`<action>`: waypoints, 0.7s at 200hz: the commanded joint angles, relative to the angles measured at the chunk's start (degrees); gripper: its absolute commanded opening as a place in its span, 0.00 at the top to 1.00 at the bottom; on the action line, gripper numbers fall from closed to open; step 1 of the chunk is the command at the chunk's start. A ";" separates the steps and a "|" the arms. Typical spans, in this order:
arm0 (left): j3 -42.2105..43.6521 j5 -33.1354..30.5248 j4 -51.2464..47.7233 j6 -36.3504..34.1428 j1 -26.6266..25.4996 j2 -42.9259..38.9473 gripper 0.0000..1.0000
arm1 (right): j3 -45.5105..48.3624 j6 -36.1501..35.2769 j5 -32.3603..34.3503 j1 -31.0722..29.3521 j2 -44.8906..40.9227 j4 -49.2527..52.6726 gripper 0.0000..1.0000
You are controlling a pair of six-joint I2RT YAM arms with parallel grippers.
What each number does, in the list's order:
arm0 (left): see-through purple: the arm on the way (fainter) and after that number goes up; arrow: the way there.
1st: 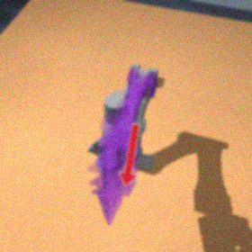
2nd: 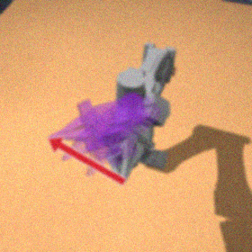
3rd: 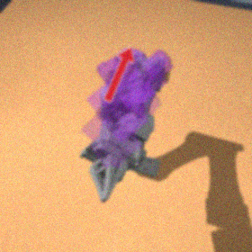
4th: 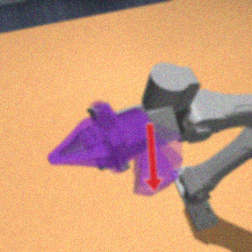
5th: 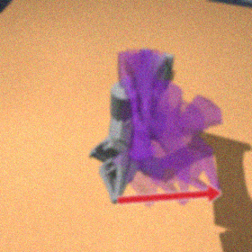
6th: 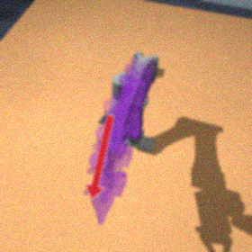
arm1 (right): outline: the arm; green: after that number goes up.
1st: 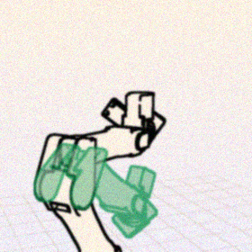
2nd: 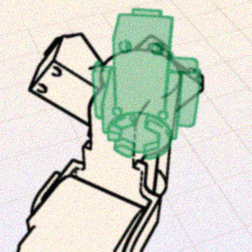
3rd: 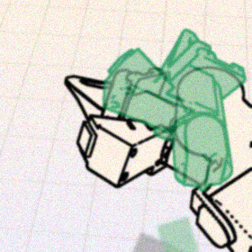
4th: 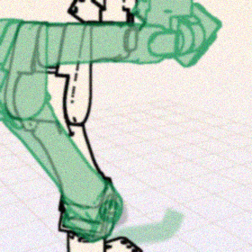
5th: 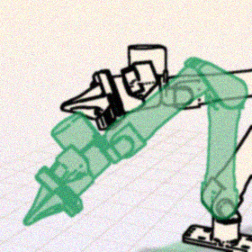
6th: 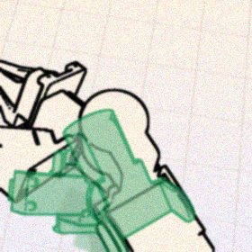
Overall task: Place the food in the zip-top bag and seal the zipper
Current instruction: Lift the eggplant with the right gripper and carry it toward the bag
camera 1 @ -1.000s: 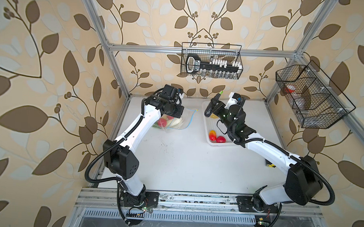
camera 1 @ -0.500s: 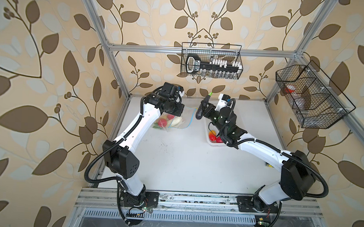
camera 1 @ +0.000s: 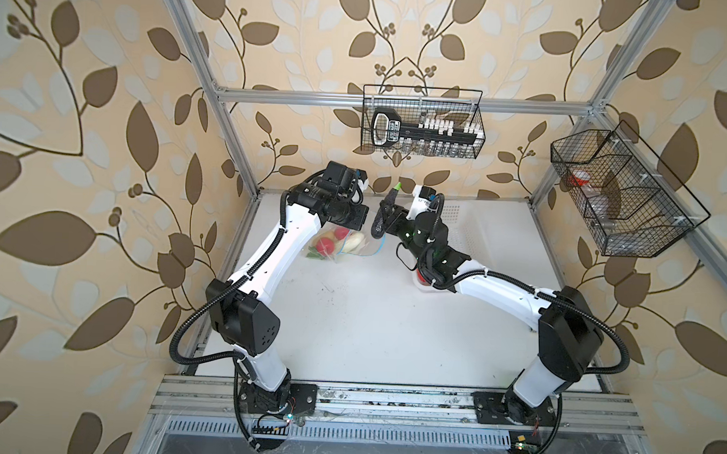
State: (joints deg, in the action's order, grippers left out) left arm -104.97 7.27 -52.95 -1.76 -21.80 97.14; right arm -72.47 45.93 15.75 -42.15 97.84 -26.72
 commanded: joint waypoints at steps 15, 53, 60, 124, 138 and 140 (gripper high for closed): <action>-2.90 0.89 -0.88 0.00 -0.35 0.05 1.00 | -4.40 -0.97 1.77 -1.21 3.54 0.22 0.81; -4.21 0.95 -1.00 0.25 -0.35 0.76 1.00 | -5.88 -0.46 2.04 -1.62 5.88 0.98 0.82; -4.36 0.91 -1.02 0.23 -0.35 0.86 1.00 | -5.93 -0.32 1.96 -1.71 6.14 0.88 0.82; -4.91 0.32 -0.51 0.18 -0.35 1.58 1.00 | -4.76 -1.71 0.70 -2.59 6.92 -0.57 0.83; -5.03 0.03 -0.36 0.09 -0.35 1.73 1.00 | -3.82 -1.92 -0.37 -2.66 6.75 -2.25 0.83; -5.06 0.03 -0.32 0.07 -0.35 1.73 1.00 | -3.69 -1.97 -0.43 -2.67 6.75 -2.28 0.83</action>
State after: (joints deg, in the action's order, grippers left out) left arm -107.20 7.27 -52.99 -1.54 -21.80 98.76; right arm -76.40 45.06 16.49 -44.25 104.07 -26.13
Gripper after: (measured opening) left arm 0.048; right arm 0.260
